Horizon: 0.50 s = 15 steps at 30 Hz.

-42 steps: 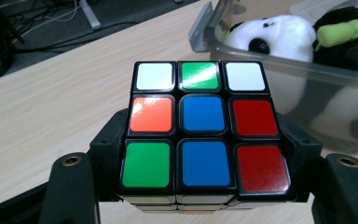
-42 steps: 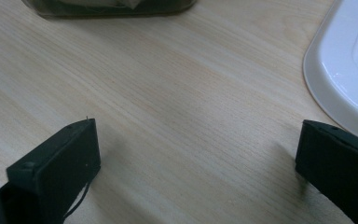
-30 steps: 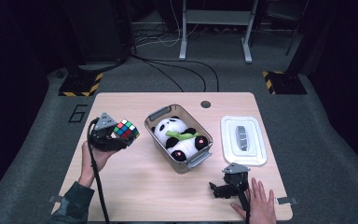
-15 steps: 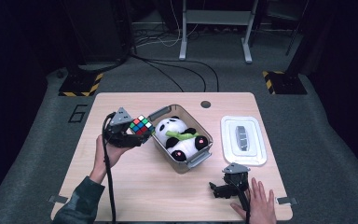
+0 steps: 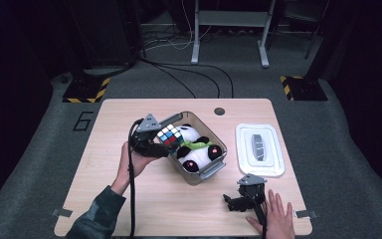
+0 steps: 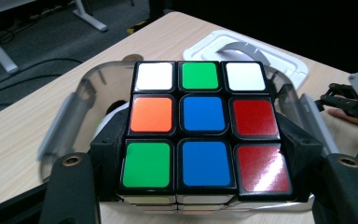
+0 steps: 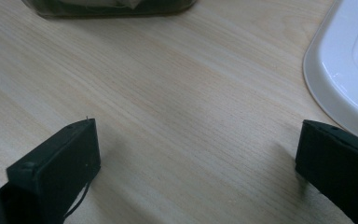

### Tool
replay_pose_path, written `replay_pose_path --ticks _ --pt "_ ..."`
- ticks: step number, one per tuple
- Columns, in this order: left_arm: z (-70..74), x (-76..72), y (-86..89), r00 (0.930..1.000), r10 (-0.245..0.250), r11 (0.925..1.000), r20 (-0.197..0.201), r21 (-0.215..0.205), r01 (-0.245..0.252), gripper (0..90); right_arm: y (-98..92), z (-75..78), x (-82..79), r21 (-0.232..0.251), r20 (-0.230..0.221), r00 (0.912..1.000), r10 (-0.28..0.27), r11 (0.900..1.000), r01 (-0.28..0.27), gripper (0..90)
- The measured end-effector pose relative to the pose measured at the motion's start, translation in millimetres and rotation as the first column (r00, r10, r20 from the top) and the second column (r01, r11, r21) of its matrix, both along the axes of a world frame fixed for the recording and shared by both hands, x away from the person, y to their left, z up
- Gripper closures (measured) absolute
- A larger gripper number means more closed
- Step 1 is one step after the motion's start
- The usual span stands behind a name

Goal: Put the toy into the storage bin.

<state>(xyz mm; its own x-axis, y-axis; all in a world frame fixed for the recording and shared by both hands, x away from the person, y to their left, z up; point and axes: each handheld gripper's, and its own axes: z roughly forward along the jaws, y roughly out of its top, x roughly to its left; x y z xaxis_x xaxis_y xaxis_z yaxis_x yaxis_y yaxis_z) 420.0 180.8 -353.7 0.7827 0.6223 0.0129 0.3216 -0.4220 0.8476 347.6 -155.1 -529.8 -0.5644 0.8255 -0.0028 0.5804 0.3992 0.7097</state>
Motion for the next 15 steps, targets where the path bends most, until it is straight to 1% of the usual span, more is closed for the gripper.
replay_pose_path --ticks 3,8,11,12,14,15 --pt "0.0 0.6 -10.6 0.9999 -0.01 0.9999 -0.011 -0.011 0.01 33.8 0.0 0.0 0.0 0.0 0.0 1.0 0.0 1.0 0.0 0.0" --pt "-2.6 2.6 -29.3 0.9989 -0.019 0.9996 -0.042 -0.021 0.018 33.8 0.0 0.0 0.0 0.0 0.0 1.0 0.0 1.0 0.0 0.0" --pt "-5.7 3.5 -39.9 0.9984 -0.026 0.9996 -0.051 -0.014 0.025 33.8 0.0 0.0 0.0 0.0 0.0 1.0 0.0 1.0 0.0 0.0" --pt "-6.9 3.6 -43.4 0.9982 -0.025 0.9997 -0.054 -0.004 0.025 33.8 0.0 0.0 0.0 0.0 0.0 1.0 0.0 1.0 0.0 0.0" --pt "-10.0 4.4 -48.9 0.9972 -0.031 0.9995 -0.068 -0.012 0.03 33.8 0.0 0.0 0.0 0.0 0.0 1.0 0.0 1.0 0.0 0.0" --pt "-11.9 5.4 -52.0 0.9968 -0.035 0.9994 -0.072 -0.005 0.035 33.8 0.0 0.0 0.0 0.0 0.0 1.0 -0.001 1.0 0.001 0.0"
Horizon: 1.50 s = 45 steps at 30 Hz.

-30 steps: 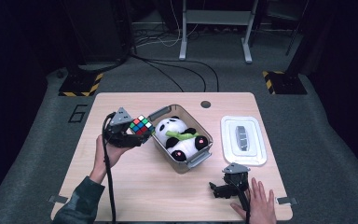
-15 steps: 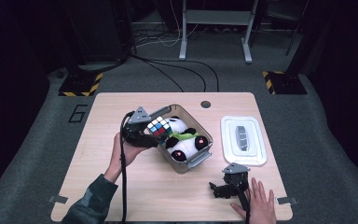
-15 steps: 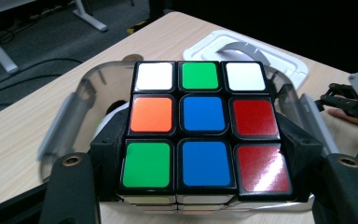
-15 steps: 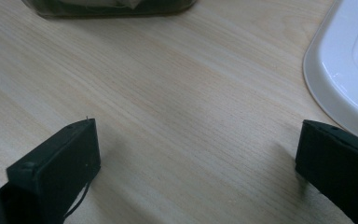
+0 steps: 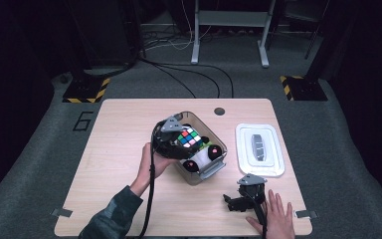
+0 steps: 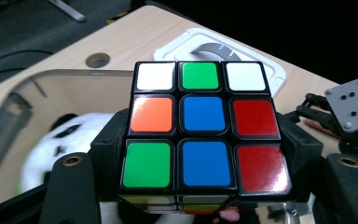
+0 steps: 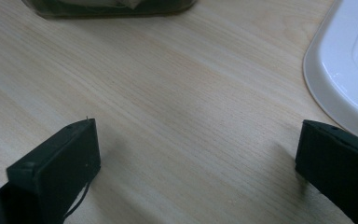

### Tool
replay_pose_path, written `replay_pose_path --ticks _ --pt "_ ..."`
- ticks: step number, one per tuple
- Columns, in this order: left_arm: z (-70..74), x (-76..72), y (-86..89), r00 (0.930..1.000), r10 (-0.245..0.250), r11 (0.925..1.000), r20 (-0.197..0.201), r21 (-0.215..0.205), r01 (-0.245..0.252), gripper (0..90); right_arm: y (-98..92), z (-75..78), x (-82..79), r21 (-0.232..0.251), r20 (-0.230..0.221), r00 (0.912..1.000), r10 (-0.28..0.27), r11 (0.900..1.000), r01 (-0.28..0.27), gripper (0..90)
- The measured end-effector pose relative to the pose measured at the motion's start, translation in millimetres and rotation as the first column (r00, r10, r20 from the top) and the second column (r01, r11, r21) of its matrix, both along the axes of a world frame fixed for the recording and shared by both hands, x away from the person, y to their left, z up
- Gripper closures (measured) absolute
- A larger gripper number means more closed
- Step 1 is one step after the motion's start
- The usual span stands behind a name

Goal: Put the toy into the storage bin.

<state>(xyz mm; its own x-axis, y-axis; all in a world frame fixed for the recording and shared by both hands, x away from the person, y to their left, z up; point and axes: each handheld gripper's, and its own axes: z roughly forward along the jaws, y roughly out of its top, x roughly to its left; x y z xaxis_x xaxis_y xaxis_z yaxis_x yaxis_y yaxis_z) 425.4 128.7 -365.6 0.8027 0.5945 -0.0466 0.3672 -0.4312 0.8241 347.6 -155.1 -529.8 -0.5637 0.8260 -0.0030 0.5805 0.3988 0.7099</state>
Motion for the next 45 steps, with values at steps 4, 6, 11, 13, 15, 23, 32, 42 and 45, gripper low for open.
replay_pose_path --ticks 4,6,11,13,15,23,32,42,45 --pt "-8.2 2.1 -10.2 0.9993 -0.002 0.9999 -0.038 -0.012 0.002 33.8 0.1 0.0 0.0 0.001 -0.001 1.0 -0.002 1.0 0.002 0.0" --pt "-11.5 1.5 -14.7 0.9987 -0.01 0.9999 -0.05 -0.008 0.01 33.8 0.1 0.1 0.0 0.002 -0.001 1.0 -0.002 1.0 0.002 0.0" --pt "-19.5 -0.4 -24.9 0.9989 -0.015 0.9993 -0.044 0.034 0.017 33.8 0.1 0.1 0.0 0.002 -0.001 1.0 -0.002 1.0 0.002 0.0" --pt "-23.1 0.5 -26.0 0.9984 -0.014 0.9993 -0.054 0.034 0.016 33.8 0.2 0.0 0.0 0.002 -0.001 1.0 -0.002 1.0 0.002 0.0" --pt "-27.1 1.5 -27.4 0.9978 -0.014 0.9995 -0.064 0.027 0.016 33.8 0.1 0.1 0.0 0.002 -0.001 1.0 -0.002 1.0 0.002 0.0" --pt "-36.5 0.1 -33.5 0.9981 -0.023 0.9986 -0.057 0.046 0.026 33.8 0.1 0.0 0.0 0.001 0.0 1.0 -0.001 1.0 0.001 0.0" --pt "-28.0 -6.9 -28.7 0.9948 -0.084 0.9948 -0.056 0.052 0.087 22.9 0.1 0.0 0.0 0.001 0.0 1.0 -0.002 1.0 0.002 0.0" --pt "-4.3 -2.5 -15.7 0.9985 -0.053 0.9985 0.012 -0.006 0.054 29.2 0.1 0.0 0.0 0.001 0.0 1.0 -0.001 1.0 0.001 0.0" --pt "-9.2 1.4 -18.9 0.9983 -0.059 0.9981 -0.005 0.019 0.059 43.2 0.1 0.0 0.0 0.001 0.0 1.0 -0.002 1.0 0.002 0.0"
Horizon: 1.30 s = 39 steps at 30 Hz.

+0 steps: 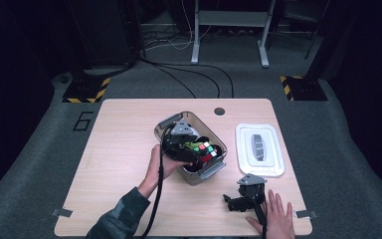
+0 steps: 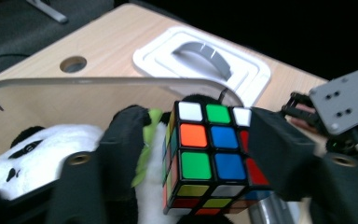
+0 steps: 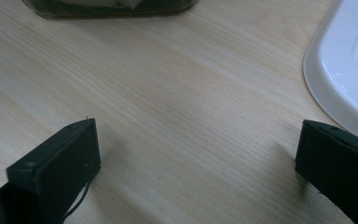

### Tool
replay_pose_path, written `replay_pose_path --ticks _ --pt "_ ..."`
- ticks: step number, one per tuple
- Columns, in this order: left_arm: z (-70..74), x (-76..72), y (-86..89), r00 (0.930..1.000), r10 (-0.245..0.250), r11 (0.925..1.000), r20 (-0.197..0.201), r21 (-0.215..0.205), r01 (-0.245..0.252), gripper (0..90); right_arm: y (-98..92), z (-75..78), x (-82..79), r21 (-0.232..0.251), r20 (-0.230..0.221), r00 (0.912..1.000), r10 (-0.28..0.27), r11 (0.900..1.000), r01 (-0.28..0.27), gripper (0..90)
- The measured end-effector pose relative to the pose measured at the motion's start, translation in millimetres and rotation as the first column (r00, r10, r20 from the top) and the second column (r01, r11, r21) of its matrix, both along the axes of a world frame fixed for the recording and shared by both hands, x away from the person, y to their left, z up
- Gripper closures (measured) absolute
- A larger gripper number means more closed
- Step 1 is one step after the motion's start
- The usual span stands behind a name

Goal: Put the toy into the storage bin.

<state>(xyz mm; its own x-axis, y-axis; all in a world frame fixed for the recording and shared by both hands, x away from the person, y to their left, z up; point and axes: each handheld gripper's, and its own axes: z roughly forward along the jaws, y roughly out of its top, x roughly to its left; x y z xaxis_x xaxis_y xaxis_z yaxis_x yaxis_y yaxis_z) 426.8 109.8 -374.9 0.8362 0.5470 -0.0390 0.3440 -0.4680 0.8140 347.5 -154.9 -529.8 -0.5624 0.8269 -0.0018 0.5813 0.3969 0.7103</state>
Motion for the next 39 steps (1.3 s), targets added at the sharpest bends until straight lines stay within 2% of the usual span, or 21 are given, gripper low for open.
replay_pose_path --ticks 4,8,19,20,21,25,29,32,36,39 --pt "-5.6 1.8 0.6 0.9993 -0.026 0.9996 -0.027 -0.013 0.025 49.3 0.0 0.0 0.0 0.0 0.0 1.0 0.0 1.0 0.0 0.0" --pt "-11.2 3.9 -0.5 0.9969 -0.044 0.9989 -0.065 -0.019 0.042 51.6 0.0 0.0 0.0 0.0 0.0 1.0 0.0 1.0 0.0 0.0" --pt "-15.4 4.3 -1.5 0.9976 -0.043 0.999 -0.054 -0.016 0.042 51.5 -0.1 0.0 0.0 -0.001 0.0 1.0 0.002 1.0 -0.002 0.0" --pt "-14.7 4.2 -1.8 0.9972 -0.049 0.9987 -0.056 -0.012 0.049 50.9 -0.1 0.0 0.0 -0.001 0.0 1.0 0.002 1.0 -0.002 0.0" --pt "-13.6 3.9 -2.2 0.9983 -0.035 0.9994 -0.046 0.001 0.035 48.4 -0.1 0.0 0.0 -0.001 0.0 1.0 0.002 1.0 -0.002 0.0" --pt "-11.1 4.8 1.8 0.9981 -0.005 1.0 -0.061 -0.007 0.005 31.2 0.0 0.0 0.0 0.0 0.0 1.0 0.0 1.0 0.0 0.0" --pt "-2.7 0.4 15.5 0.999 0.016 0.9995 -0.043 -0.025 -0.017 23.9 0.0 0.0 0.0 0.0 0.0 1.0 0.0 1.0 0.0 0.0" --pt "5.4 -3.4 30.0 0.9992 0.038 0.9992 -0.014 -0.011 -0.039 21.8 0.0 0.0 0.0 0.0 0.0 1.0 0.0 1.0 0.0 0.0" --pt "10.0 -6.0 54.4 0.9972 0.072 0.9973 -0.018 -0.016 -0.072 17.2 0.0 0.0 0.0 0.0 0.0 1.0 0.0 1.0 0.0 0.0" --pt "8.2 -7.6 72.9 0.9946 0.101 0.9946 -0.021 -0.022 -0.102 15.7 0.0 0.0 0.0 0.0 0.0 1.0 0.0 1.0 0.0 0.0"
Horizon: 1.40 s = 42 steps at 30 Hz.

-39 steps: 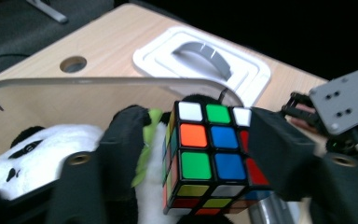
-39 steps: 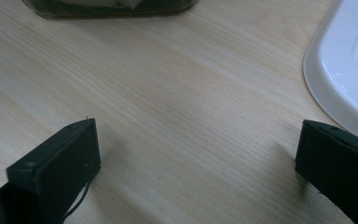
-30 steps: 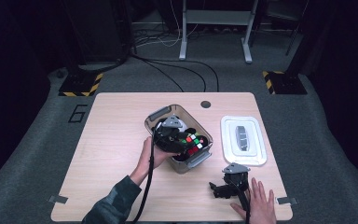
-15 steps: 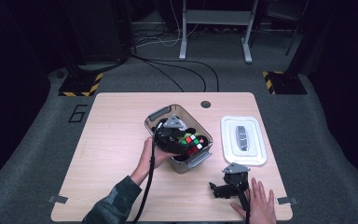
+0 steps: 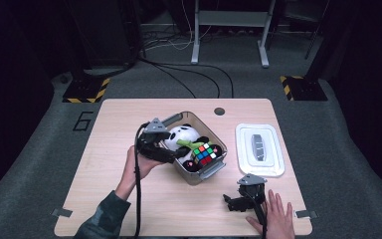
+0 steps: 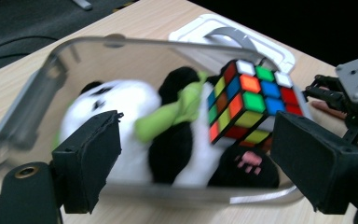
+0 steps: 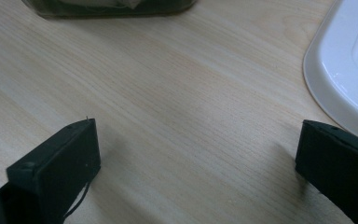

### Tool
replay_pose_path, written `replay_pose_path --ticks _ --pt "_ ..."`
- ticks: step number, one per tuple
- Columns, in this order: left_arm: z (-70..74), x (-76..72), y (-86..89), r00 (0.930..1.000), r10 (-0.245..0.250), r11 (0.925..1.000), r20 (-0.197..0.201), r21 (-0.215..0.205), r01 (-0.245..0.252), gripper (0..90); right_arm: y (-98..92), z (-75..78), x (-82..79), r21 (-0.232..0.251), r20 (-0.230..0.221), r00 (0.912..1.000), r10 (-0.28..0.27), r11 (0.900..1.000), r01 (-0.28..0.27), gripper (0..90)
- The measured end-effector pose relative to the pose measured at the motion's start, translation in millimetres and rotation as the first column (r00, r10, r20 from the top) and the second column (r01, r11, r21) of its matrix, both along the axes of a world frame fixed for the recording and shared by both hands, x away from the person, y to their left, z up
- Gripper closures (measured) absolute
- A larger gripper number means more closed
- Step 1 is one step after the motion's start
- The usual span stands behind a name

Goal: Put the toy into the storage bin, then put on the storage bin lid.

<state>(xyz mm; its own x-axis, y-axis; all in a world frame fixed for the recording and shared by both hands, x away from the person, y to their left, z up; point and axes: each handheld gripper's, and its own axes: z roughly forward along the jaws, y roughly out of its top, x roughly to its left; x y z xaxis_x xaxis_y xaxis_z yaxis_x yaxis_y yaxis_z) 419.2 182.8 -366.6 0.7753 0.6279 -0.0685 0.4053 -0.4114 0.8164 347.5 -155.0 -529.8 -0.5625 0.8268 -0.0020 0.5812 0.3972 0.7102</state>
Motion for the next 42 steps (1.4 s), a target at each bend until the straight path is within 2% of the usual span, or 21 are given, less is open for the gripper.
replay_pose_path --ticks 5,6,7,13,16,17,18,20,23,26,29,32,33,34,36,37,38,39,41,42 --pt "-11.3 -2.9 28.6 0.9989 0.046 0.9989 -0.012 0.009 -0.046 15.0 0.0 0.0 0.0 0.0 0.0 1.0 0.0 1.0 0.0 0.0" --pt "-16.8 -4.6 38.8 0.9978 0.062 0.9979 -0.024 0.018 -0.062 14.9 0.0 0.0 0.0 0.0 0.0 1.0 0.0 1.0 0.0 0.0" --pt "-16.8 -4.6 38.8 0.9978 0.062 0.9979 -0.024 0.018 -0.062 14.9 0.0 0.0 0.0 0.0 0.0 1.0 0.0 1.0 0.0 0.0" --pt "-34.9 -9.7 67.4 0.9931 0.108 0.9926 -0.044 0.06 -0.105 14.2 0.1 0.0 0.0 0.0 0.0 1.0 0.0 1.0 0.0 0.0" --pt "-46.9 -12.6 80.0 0.9885 0.14 0.9881 -0.057 0.072 -0.135 13.6 0.1 0.0 0.0 0.0 0.0 1.0 0.0 1.0 0.0 0.0" --pt "-55.3 -14.8 88.6 0.985 0.16 0.9843 -0.063 0.085 -0.155 12.9 0.1 0.0 0.0 0.001 0.0 1.0 -0.001 1.0 0.001 0.0" --pt "-55.3 -14.8 88.6 0.985 0.16 0.9843 -0.063 0.085 -0.155 12.5 0.1 0.0 0.0 0.001 0.0 1.0 -0.001 1.0 0.001 0.0" --pt "-65.3 -16.2 96.9 0.9809 0.183 0.9799 -0.067 0.094 -0.176 11.7 0.1 0.0 0.0 0.0 0.0 1.0 0.0 1.0 0.0 0.0" --pt "-82.4 -16.7 111.0 0.9762 0.198 0.9779 -0.089 0.086 -0.19 11.0 0.1 0.0 0.0 0.0 0.0 1.0 0.0 1.0 0.0 0.0" --pt "-101.1 -16.1 125.0 0.9662 0.236 0.9686 -0.103 0.106 -0.225 9.6 0.1 0.0 0.0 0.0 0.0 1.0 0.0 1.0 0.0 0.0" --pt "-118.2 -17.2 137.6 0.9519 0.279 0.9579 -0.127 0.107 -0.266 8.9 0.0 0.0 0.0 0.0 0.0 1.0 0.0 1.0 0.0 0.0" --pt "-129.8 -18.8 148.8 0.9378 0.327 0.9421 -0.116 0.117 -0.314 7.8 0.1 0.0 0.0 0.0 0.0 1.0 0.0 1.0 0.0 0.0" --pt "-134.6 -18.5 154.3 0.9282 0.352 0.9324 -0.12 0.13 -0.337 7.4 0.0 0.0 0.0 0.0 0.0 1.0 0.0 1.0 0.0 0.0" --pt "-134.6 -18.5 154.3 0.9282 0.352 0.9324 -0.12 0.13 -0.337 7.3 0.0 0.0 0.0 0.0 0.0 1.0 0.0 1.0 0.0 0.0" --pt "-139.9 -19.3 157.9 0.9231 0.368 0.9264 -0.112 0.131 -0.353 8.6 0.0 0.0 0.0 0.0 0.0 1.0 0.0 1.0 0.0 0.0" --pt "-146.3 -18.7 160.7 0.9199 0.373 0.9239 -0.121 0.139 -0.356 9.4 0.1 0.0 0.0 0.001 0.0 1.0 -0.001 1.0 0.001 0.0" --pt "-146.3 -18.7 160.7 0.9199 0.373 0.9239 -0.121 0.139 -0.356 10.1 0.1 0.0 0.0 0.0 0.0 1.0 -0.001 1.0 0.001 0.0" --pt "-154.0 -17.2 162.5 0.9171 0.372 0.9241 -0.142 0.148 -0.352 10.6 0.1 0.0 0.0 0.001 0.0 1.0 -0.001 1.0 0.001 0.0" --pt "-158.6 -20.3 162.8 0.9167 0.388 0.918 -0.095 0.127 -0.376 10.4 0.0 0.0 0.0 0.0 0.0 1.0 0.0 1.0 0.0 0.0" --pt "-158.6 -20.3 162.8 0.9167 0.388 0.918 -0.095 0.127 -0.376 10.4 0.0 0.0 0.0 0.0 0.0 1.0 0.0 1.0 0.0 0.0"
